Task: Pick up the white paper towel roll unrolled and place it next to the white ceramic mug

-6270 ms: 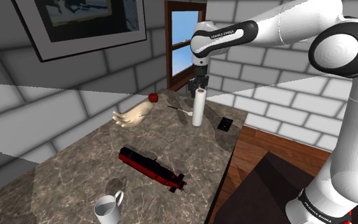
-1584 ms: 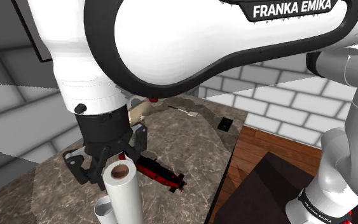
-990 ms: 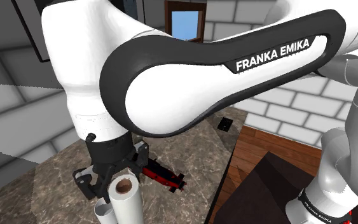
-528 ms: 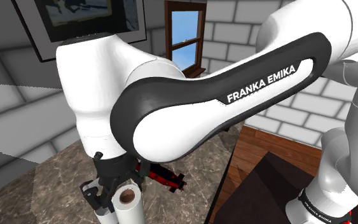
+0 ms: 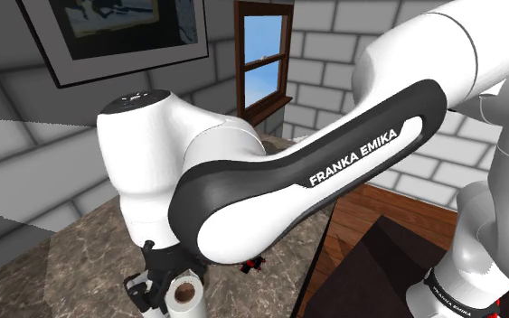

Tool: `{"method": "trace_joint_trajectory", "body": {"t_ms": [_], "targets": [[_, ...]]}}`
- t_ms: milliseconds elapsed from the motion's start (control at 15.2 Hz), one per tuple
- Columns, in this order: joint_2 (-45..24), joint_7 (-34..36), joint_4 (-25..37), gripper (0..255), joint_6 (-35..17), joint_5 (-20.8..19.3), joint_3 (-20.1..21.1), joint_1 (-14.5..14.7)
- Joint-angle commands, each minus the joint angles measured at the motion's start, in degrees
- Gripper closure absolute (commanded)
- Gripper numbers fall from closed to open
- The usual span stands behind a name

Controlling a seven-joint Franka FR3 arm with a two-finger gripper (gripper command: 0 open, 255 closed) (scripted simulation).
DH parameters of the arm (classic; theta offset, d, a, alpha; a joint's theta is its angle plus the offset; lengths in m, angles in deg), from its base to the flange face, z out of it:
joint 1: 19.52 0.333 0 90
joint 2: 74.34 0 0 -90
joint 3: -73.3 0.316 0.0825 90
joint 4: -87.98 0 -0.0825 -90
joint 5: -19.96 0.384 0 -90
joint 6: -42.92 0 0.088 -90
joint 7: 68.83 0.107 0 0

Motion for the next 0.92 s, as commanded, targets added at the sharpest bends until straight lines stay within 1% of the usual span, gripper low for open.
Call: {"method": "trace_joint_trajectory", "body": {"t_ms": [0,858], "targets": [[-0.4,0.0,-1.2,255,-1.5,-0.2,-0.1,0.0],[-4.3,0.7,-6.2,255,-10.2,-1.9,-0.8,0.4]]}}
